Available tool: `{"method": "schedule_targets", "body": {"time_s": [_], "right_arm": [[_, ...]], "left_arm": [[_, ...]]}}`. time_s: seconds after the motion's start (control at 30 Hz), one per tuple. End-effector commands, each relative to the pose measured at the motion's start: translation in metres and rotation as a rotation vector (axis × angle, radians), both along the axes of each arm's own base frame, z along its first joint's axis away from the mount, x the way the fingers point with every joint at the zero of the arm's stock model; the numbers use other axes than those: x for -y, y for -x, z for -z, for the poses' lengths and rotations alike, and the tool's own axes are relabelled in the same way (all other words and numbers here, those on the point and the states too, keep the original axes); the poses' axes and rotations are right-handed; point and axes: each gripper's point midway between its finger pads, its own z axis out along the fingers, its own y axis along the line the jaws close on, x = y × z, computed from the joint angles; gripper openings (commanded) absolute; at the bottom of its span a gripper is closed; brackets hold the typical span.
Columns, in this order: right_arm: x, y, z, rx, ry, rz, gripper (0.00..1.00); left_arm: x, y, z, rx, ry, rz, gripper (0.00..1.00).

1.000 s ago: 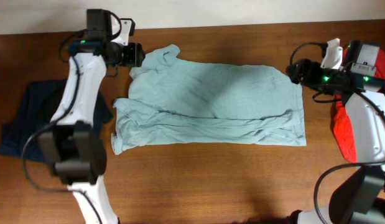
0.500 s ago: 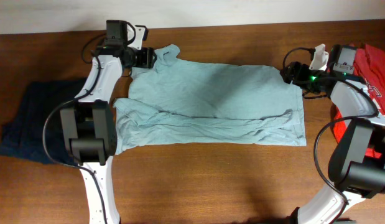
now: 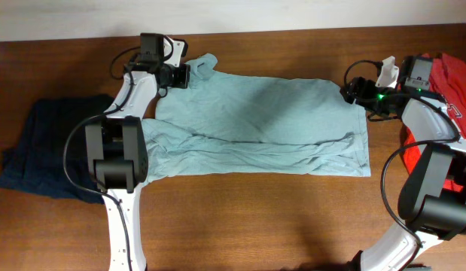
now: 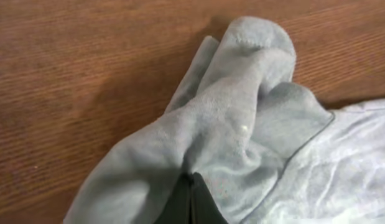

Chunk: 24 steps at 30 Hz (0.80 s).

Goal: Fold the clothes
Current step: 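Grasp the shirt's top left and right corners with both grippers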

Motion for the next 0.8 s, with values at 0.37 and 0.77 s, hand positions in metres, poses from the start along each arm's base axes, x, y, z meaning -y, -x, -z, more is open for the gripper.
{"method": "schedule_targets", "body": {"time_s": [0.37,0.77], "right_arm": [[0.000,0.009,0.004,-0.054,-0.012,0.010,0.85],[-0.022,0.039,0.013,-0.180,-0.124,-0.029,0.86]], "left_arm": [[0.001,0.025,-0.098,-0.103,-0.108,0.008,0.05],[0.010,-0.041,-0.014,0.065,-0.134,0.057,0.56]]}}
